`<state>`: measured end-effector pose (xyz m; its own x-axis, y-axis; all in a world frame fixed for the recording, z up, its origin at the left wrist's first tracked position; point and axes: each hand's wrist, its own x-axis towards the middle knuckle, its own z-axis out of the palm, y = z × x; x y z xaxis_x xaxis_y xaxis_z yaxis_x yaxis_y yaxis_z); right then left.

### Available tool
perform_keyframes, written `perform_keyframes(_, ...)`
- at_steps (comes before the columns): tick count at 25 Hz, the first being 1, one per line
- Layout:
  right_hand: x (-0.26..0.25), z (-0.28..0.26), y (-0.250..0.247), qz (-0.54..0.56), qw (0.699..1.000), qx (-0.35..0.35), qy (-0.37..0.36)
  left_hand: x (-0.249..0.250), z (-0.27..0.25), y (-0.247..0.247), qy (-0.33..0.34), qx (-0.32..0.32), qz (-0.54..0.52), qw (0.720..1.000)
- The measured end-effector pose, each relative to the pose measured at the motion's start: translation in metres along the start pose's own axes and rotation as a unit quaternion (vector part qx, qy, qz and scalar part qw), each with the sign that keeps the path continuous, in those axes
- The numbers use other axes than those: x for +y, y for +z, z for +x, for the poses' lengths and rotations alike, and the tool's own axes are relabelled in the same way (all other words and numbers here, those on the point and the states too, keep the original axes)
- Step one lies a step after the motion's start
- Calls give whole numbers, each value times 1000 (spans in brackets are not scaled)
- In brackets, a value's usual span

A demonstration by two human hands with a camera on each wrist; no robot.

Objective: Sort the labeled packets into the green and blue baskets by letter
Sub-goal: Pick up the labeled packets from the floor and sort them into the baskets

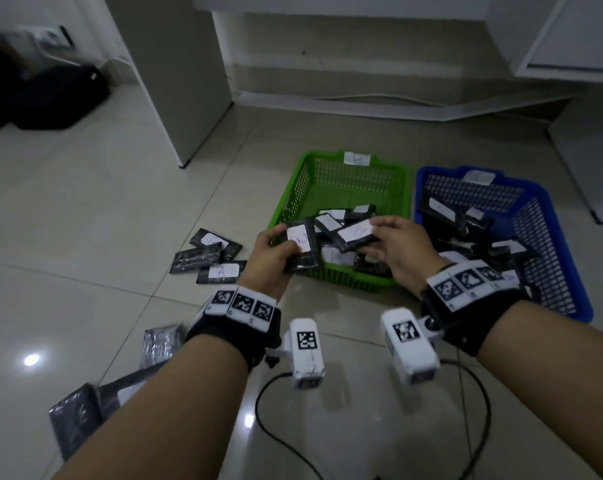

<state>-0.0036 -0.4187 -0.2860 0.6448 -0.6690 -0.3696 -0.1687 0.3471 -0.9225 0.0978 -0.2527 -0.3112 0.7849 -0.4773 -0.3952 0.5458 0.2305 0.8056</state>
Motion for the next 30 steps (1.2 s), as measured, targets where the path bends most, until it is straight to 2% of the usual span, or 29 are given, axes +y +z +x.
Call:
perform_keyframes(5,-24,53,12,-5,997,65,28,15,53,30,8,30,39,999)
perform_keyframes(8,-15,73,19,19,996,76,44,6,73,49,10,1,76,997)
perform_keyframes(11,-6,84,17,29,997,47,45,0,81,60,25,-14,114,993)
perform_keyframes(14,4,81,15,27,997,16,77,-5,77,55,21,9,114,993)
perform_keyframes(16,9,74,22,-7,999,29,46,-4,69,42,18,14,110,994)
perform_keyframes(18,12,61,35,-61,998,32,-18,1,54,22,29,17,99,995)
perform_keyframes(20,18,40,54,-140,986,7,-92,6,30,-8,57,40,139,988)
perform_keyframes(21,22,31,63,-196,971,-8,-141,8,17,-25,78,57,195,976)
perform_keyframes(22,30,17,73,-253,949,-33,-186,7,1,-49,101,79,283,951)
perform_keyframes(24,50,-7,89,-352,892,-118,-259,5,-31,-95,131,106,475,864)
perform_keyframes(26,76,-33,101,-433,827,-231,-275,-2,-62,-141,121,101,601,783)
perform_keyframes(27,90,-45,107,-466,795,-286,-263,-6,-78,-163,105,95,640,755)
perform_keyframes(28,101,-53,111,-494,762,-337,-248,-10,-90,-178,87,94,663,738)
perform_keyframes(30,124,-67,125,-545,681,-431,-232,-19,-114,-203,63,114,677,724)
